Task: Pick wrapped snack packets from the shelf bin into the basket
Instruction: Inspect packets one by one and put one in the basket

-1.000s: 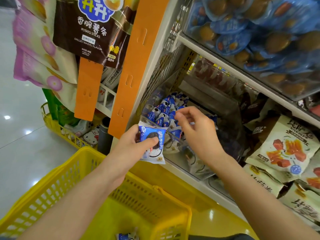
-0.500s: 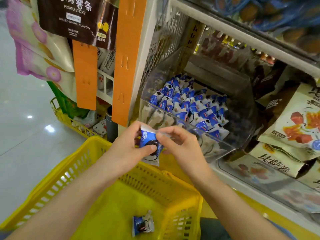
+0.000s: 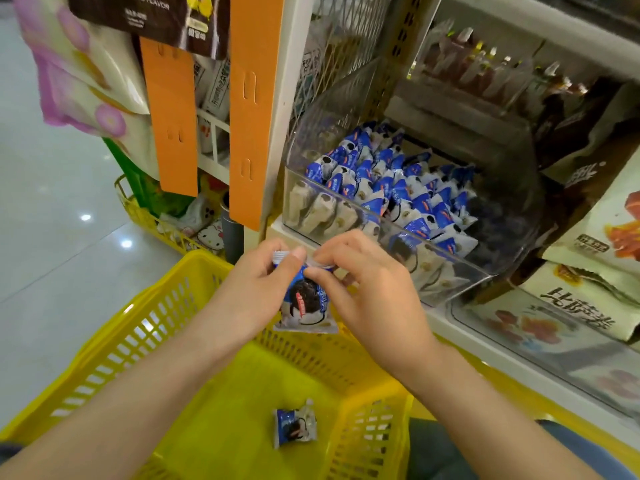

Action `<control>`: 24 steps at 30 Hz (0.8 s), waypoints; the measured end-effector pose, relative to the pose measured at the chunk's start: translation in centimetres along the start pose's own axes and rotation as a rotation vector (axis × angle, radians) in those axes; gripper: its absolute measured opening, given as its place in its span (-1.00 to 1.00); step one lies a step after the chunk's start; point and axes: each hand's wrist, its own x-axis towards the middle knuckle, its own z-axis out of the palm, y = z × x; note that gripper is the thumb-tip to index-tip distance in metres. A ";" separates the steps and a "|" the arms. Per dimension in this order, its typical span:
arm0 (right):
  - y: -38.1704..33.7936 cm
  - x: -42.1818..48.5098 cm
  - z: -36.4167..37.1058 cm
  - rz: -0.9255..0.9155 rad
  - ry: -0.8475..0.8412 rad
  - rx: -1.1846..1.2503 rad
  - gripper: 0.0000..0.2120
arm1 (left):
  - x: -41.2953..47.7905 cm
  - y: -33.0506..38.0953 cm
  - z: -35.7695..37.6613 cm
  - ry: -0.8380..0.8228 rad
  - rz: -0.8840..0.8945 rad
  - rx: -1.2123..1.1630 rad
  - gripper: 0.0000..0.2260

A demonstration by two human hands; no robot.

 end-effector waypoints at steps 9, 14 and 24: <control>0.5 0.9 -0.3 0.499 0.133 0.539 -0.91 | 0.0 0.2 -0.6 -0.110 -0.117 -0.138 -0.67; 0.4 1.3 -1.0 0.563 -0.035 0.671 -0.83 | 0.9 0.1 -1.6 0.170 0.046 -0.209 -0.80; 0.8 0.3 -0.1 0.431 -0.253 0.379 -0.55 | 0.9 -0.5 -1.4 -0.049 0.176 0.135 -0.86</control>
